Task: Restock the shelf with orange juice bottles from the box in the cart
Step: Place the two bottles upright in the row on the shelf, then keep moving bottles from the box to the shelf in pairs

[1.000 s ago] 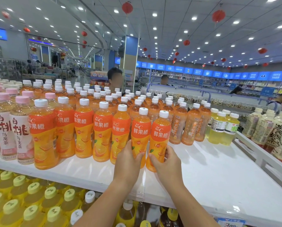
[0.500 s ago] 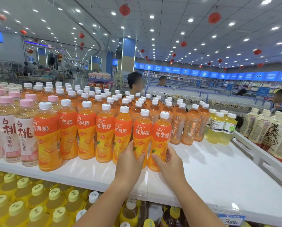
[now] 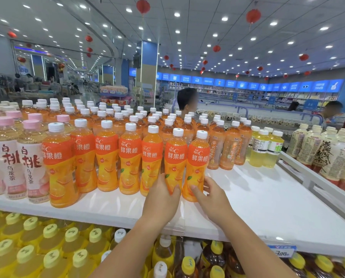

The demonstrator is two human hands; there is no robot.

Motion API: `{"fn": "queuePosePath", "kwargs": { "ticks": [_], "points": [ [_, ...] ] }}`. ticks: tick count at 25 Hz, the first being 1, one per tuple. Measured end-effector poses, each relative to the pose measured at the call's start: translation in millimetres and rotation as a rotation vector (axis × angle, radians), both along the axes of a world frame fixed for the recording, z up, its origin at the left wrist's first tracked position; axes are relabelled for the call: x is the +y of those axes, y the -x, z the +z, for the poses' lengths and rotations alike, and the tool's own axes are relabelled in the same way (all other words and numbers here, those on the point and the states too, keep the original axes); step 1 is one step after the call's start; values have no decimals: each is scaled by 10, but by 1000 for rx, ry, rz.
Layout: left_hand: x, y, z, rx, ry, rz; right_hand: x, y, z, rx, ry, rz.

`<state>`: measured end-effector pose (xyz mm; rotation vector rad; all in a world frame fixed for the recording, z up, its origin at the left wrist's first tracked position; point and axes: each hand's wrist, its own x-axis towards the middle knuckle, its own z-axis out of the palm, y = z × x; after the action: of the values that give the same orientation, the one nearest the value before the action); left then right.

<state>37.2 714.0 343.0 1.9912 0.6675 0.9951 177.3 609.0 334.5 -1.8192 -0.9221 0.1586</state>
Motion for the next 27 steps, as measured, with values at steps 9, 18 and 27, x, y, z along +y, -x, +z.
{"fn": "queuePosePath", "kwargs": {
  "ticks": [9,18,27],
  "points": [
    [-105,153,-32,-48,17,-130,-80,118,-34,91,35,-61],
    [-868,249,-73,65,24,-255,-1096,436,12,42,52,-130],
    [-2666,255,-276,178,122,-637,-3322,1042,-145,141,-19,-390]
  ]
}}
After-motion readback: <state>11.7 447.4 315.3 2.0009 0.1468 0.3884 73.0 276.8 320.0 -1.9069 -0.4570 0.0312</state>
